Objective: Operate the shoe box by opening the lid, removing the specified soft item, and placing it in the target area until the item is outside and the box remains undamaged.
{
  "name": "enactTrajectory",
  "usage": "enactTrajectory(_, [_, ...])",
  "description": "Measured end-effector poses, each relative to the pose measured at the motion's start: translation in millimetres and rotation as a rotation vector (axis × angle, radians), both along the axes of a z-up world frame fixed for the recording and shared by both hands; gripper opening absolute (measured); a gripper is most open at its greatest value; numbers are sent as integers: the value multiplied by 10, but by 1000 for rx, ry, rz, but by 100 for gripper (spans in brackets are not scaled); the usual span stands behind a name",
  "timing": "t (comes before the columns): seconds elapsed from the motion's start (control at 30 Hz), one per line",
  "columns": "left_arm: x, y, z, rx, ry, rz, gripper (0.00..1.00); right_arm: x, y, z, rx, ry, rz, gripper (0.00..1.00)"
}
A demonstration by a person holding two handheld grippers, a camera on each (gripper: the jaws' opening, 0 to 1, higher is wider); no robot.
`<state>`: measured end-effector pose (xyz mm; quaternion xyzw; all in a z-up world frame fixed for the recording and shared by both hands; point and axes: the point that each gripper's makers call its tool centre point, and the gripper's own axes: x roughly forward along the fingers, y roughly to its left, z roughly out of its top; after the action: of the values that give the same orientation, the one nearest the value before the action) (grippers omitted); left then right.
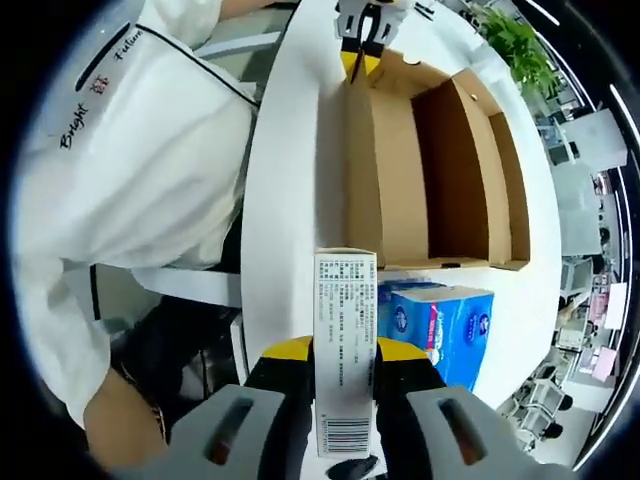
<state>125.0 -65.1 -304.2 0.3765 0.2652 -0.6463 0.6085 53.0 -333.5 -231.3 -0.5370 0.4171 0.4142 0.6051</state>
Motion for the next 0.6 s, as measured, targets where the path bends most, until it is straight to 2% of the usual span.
enactTrajectory(0.13, [0,-1,-1,3,4,1,1,-27,-75,-15,18,15,-19,20])
enactTrajectory(0.3, [2,1,-1,1,5,1,1,6,-232,-167,4,33,-73,20])
enactTrajectory(0.6, [3,3,-1,1,5,2,1,65,-288,-337,36,69,-88,21])
